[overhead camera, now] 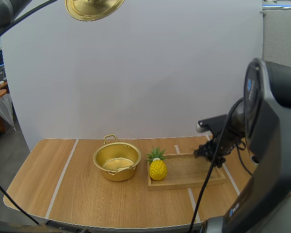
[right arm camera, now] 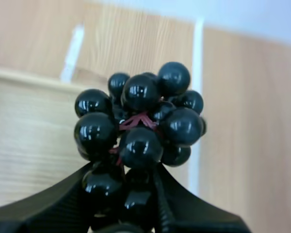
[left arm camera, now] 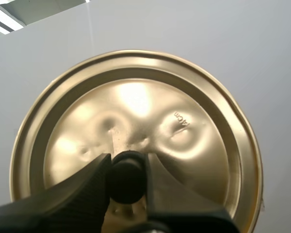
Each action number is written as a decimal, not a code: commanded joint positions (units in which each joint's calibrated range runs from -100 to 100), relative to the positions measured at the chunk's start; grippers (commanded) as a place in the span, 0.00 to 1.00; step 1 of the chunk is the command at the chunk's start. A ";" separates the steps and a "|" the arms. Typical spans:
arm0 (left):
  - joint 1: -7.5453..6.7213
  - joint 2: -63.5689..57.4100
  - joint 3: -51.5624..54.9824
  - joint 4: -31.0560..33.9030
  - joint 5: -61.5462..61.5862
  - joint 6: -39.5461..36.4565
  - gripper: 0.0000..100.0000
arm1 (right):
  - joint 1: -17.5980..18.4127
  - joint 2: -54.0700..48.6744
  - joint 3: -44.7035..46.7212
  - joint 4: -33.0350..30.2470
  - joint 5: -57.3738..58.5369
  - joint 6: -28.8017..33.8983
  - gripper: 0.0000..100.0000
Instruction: Open the pot, put the grape inside, and close it
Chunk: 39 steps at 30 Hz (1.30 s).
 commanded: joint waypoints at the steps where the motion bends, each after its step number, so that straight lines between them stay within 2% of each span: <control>1: -0.06 -0.44 -0.42 0.12 -3.28 -0.57 0.00 | -0.07 -6.11 -0.41 1.63 2.89 -0.57 0.00; 9: -0.06 -0.44 -0.42 0.12 -3.28 -0.57 0.00 | 2.88 -16.67 -8.72 5.26 20.98 -0.57 0.00; 15: -0.06 -0.44 -0.42 0.12 -3.28 -0.57 0.00 | 7.28 -17.64 -16.90 9.65 35.67 -0.57 0.00; 19: -0.06 -0.44 -0.42 0.12 -3.28 -0.57 0.00 | 10.31 -17.64 -20.27 13.68 41.17 -0.57 0.00; 25: -0.06 -0.44 -0.42 0.12 -3.28 -0.57 0.00 | 16.49 -17.25 -22.85 15.54 41.98 0.60 0.00; 31: -0.06 -0.44 -0.42 0.12 -3.28 -0.57 0.00 | 22.45 -12.29 -25.61 15.27 42.12 4.00 0.00; 39: -0.06 -0.44 -0.42 0.12 -3.28 -0.57 0.00 | 25.95 -3.51 -26.25 14.75 41.41 4.87 0.00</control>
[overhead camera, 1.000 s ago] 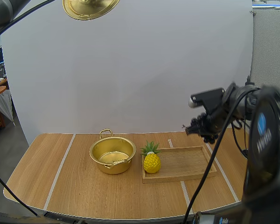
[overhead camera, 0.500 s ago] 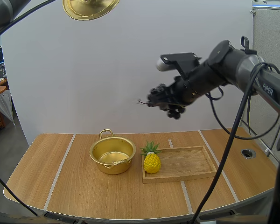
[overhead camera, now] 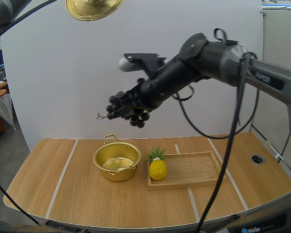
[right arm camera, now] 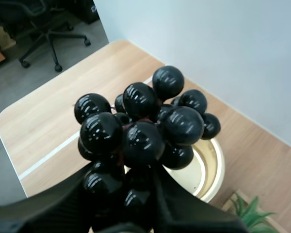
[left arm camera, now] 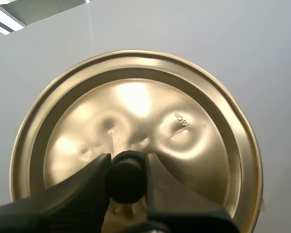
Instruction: Open the pot, put the grape inside, and close it
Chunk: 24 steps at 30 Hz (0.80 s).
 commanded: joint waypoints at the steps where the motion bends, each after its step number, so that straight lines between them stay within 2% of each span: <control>1: -0.06 -0.44 -0.42 0.12 -3.28 -0.57 0.00 | 2.96 8.48 -0.92 -0.13 -0.99 1.23 0.00; 9: -0.06 -0.44 -0.42 0.12 -3.28 -0.57 0.00 | 3.22 15.13 -0.92 -0.79 -2.27 1.23 0.00; 24: -0.06 -0.44 -0.42 0.12 -3.28 -0.57 0.00 | 4.63 25.77 -0.92 -1.47 -14.71 0.41 0.00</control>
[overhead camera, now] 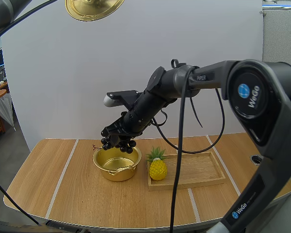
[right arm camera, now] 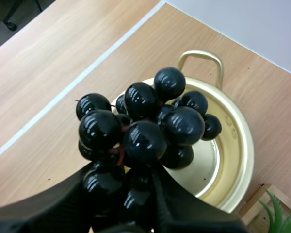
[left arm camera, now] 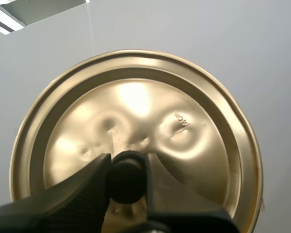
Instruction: Open the pot, put the grape inside, and close it
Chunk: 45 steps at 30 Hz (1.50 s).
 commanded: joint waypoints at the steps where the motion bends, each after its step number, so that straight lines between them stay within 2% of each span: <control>1: -0.06 -0.44 -0.42 0.12 -3.28 -0.57 0.00 | 0.07 2.46 -0.48 -0.03 -4.57 -0.67 0.00; 16: -0.06 -0.44 -0.42 0.12 -3.28 -0.57 0.00 | 0.15 9.91 -4.45 -0.03 -6.12 -0.74 0.00; 22: -0.06 -0.44 -0.42 0.12 -3.28 -0.57 0.00 | 1.66 13.13 -4.45 -0.03 -9.46 -0.74 0.00; 27: -0.06 -0.44 -0.42 0.12 -3.28 -0.57 0.00 | 3.09 14.63 -4.45 -2.38 -12.32 -0.60 0.00; 34: -0.06 -0.44 -0.42 0.12 -3.28 -0.57 0.00 | 3.13 17.77 -4.31 -5.17 -12.68 0.70 0.00; 45: -0.06 -0.44 -0.42 0.12 -3.28 -0.57 0.00 | 3.13 18.49 -4.43 -5.59 -12.33 0.70 0.00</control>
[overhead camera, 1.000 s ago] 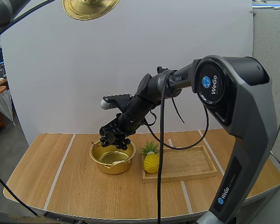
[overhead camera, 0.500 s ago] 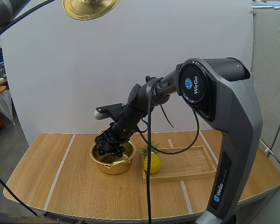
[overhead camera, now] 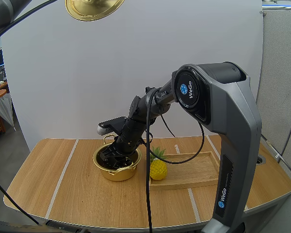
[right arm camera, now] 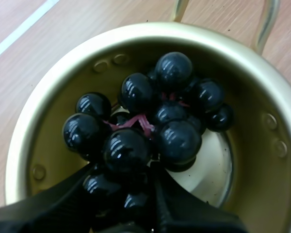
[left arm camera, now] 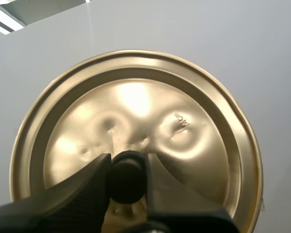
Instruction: Open the pot, put the grape inside, and close it
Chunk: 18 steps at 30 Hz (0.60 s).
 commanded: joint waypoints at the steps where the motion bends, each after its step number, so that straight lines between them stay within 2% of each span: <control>1: -0.06 -0.44 -0.42 0.12 -3.28 -0.57 0.00 | 0.01 -0.36 -0.44 -0.46 -0.69 0.13 0.07; 3: -0.06 -0.44 -0.42 0.12 -3.28 -0.57 0.00 | -0.16 -0.45 -0.44 -0.46 -1.06 0.13 0.35; 5: -0.06 -0.44 -0.42 0.12 -3.28 -0.57 0.00 | -0.42 -0.45 -0.44 -0.59 -1.24 0.21 0.70; 7: -0.06 -0.44 -0.42 0.12 -3.28 -0.57 0.00 | -0.87 -0.49 -0.44 -0.59 -1.68 0.32 1.00; 12: -0.06 -0.44 -0.42 0.12 -3.28 -0.57 0.00 | -1.58 -3.72 -0.44 -0.59 -2.11 0.42 1.00; 18: -0.06 -0.44 -0.42 0.12 -3.28 -0.57 0.00 | -1.58 -13.39 -0.44 -0.48 0.79 0.53 1.00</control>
